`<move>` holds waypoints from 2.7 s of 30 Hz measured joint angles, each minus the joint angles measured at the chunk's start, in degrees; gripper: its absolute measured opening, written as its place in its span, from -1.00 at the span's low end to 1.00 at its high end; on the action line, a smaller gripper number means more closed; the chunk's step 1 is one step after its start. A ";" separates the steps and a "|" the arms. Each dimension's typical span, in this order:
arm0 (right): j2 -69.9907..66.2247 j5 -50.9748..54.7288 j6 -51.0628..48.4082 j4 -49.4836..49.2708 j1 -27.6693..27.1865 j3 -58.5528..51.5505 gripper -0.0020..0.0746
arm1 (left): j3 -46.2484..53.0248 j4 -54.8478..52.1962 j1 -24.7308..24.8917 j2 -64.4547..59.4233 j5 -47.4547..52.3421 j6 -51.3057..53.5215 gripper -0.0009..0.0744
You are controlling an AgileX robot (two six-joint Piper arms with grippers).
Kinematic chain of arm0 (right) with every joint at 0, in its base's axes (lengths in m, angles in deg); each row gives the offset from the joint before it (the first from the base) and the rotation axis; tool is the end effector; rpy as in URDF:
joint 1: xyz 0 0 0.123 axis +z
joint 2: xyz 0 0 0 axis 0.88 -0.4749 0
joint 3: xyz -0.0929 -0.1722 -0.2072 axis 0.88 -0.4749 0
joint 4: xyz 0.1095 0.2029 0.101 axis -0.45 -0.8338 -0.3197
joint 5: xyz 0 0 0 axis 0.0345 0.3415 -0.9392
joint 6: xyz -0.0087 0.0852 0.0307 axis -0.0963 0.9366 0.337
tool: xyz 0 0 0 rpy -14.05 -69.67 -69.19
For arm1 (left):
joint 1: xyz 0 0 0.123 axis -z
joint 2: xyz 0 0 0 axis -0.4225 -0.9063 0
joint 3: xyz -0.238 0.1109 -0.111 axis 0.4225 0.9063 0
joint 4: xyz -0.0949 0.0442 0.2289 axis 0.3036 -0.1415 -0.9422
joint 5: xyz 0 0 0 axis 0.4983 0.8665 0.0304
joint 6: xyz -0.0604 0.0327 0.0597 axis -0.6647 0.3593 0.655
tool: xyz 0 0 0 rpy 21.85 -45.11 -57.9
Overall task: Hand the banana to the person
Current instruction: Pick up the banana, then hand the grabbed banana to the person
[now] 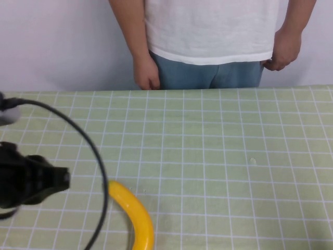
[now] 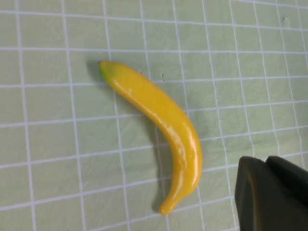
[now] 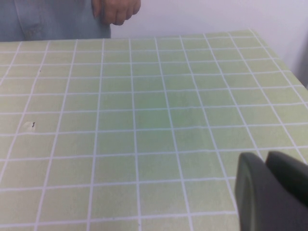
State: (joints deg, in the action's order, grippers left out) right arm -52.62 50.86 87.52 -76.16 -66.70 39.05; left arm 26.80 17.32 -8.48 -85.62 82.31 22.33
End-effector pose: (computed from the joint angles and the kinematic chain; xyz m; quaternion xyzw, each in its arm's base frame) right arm 0.0523 -0.0079 0.1757 0.0501 0.7831 -0.0372 0.6188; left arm 0.1574 -0.0757 0.3162 0.1033 0.9336 -0.2133 0.2688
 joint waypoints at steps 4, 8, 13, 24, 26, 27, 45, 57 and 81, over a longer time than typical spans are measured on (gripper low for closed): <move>0.00 0.00 0.00 0.00 0.00 0.00 -0.96 | 0.00 -7.33 7.95 -2.33 -2.91 -10.56 -0.98; 0.00 0.00 0.00 0.00 0.00 0.00 -0.96 | 1.09 -18.13 16.75 -3.25 -7.00 -26.10 -0.98; 0.00 0.00 0.00 0.00 0.00 0.00 -0.96 | 4.84 -26.31 26.65 -5.24 -13.58 -45.33 -0.98; 0.00 0.00 0.00 0.00 0.00 0.00 -0.96 | 5.65 -24.05 29.84 -20.67 -16.72 -54.65 0.19; 0.00 0.00 0.00 0.12 0.00 0.00 -0.96 | 5.65 -23.50 29.84 -24.08 -18.48 -55.01 0.39; 0.00 0.00 0.00 0.11 0.00 0.00 -0.96 | 5.65 -23.30 29.84 -25.40 -19.35 -55.01 0.43; 0.00 0.00 0.00 0.11 0.00 0.00 -0.96 | 5.45 -21.48 29.84 -42.68 -31.21 -45.96 0.23; 0.00 0.00 0.00 0.11 0.00 0.00 -0.96 | 1.25 -33.09 29.17 -36.92 -12.91 -28.88 -0.25; 0.00 0.00 0.00 0.11 0.00 0.00 -0.96 | -35.55 -37.39 23.45 -27.49 13.81 46.44 -0.25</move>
State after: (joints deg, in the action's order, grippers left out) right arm -52.62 50.86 87.52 -76.04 -66.70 39.05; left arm -8.75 -20.07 14.97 -113.11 96.12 68.77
